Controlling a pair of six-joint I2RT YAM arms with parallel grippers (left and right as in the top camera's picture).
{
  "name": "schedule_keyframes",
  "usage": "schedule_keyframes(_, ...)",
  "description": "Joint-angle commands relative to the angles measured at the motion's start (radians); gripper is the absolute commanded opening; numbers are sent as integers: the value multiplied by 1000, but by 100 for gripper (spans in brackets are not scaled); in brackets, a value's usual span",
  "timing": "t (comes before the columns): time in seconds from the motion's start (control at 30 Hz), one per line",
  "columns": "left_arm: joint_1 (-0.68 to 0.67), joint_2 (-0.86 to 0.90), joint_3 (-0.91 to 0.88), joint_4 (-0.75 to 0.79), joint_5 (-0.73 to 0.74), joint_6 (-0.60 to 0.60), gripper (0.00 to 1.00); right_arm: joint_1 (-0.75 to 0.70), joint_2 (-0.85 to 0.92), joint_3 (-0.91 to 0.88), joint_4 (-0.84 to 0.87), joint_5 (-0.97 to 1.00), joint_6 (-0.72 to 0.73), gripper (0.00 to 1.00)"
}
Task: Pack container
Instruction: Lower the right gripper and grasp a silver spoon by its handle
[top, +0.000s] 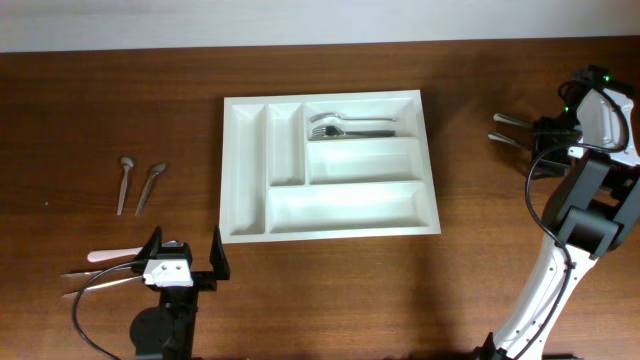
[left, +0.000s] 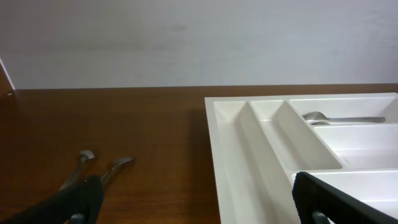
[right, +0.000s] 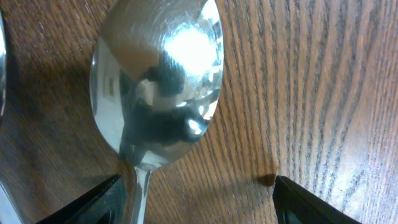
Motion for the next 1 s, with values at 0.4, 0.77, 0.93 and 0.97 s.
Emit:
schedule_keyframes(0.4,6,-10,-7,2,11,16,99,8,43,0,-4,9,2,30)
schedule_keyframes(0.77,6,-10,-7,2,11,16,99,10,43,0,-5,-15,-48,9)
schedule_keyframes(0.93,6,-10,-7,2,11,16,99,10,43,2,-5,-76,-55,4)
schedule_keyframes(0.97,6,-10,-7,2,11,15,99,11,42,2,-5,-86,-56,4)
